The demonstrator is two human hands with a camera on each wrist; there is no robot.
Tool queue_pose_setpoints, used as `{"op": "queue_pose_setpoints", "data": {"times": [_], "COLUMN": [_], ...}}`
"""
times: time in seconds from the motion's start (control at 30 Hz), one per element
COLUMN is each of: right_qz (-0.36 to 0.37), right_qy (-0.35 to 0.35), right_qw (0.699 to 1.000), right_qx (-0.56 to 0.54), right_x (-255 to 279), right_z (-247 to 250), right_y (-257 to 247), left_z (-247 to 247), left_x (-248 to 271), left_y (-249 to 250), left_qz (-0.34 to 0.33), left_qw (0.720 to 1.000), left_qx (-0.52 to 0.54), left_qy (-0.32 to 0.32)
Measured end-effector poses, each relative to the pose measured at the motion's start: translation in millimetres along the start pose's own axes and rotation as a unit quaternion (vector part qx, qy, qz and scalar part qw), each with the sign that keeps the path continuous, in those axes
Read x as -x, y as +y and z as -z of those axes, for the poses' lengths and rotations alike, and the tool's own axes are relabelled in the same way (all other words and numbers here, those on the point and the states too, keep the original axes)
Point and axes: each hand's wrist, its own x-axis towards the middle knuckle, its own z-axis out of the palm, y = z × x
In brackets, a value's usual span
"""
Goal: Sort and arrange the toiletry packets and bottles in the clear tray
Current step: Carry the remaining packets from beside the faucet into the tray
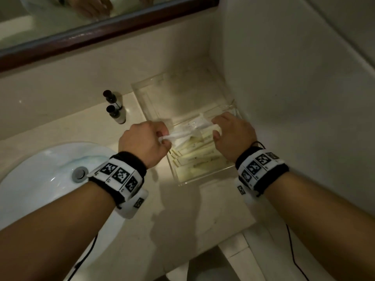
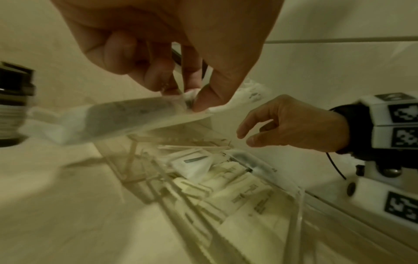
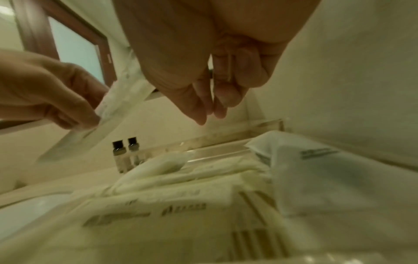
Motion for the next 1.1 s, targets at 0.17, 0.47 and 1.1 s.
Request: {"op": "queue_pose_setpoints", "data": {"times": [0.17, 0.47, 1.1], "right_qz": [-0.077, -0.098, -0.089], "right_qy": [0.069, 0.107, 0.105], "right_qw": [0.994, 0.988, 0.989], "right_qx": [-0.026, -0.057, -0.057], "right_x": [18, 39, 30], "right_z": [13, 16, 16], "right_y": [28, 54, 45], "left_z": [-14, -59, -77], "left_x": [-9, -16, -9], "left_y": [31, 74, 69], "left_qz": [-0.032, -0.076, -0.104], "left_qw": [0.999, 0.992, 0.967], "left_qx": [-0.012, -0.032, -0.08], "left_qy": [-0.037, -0.096, -0.217]}}
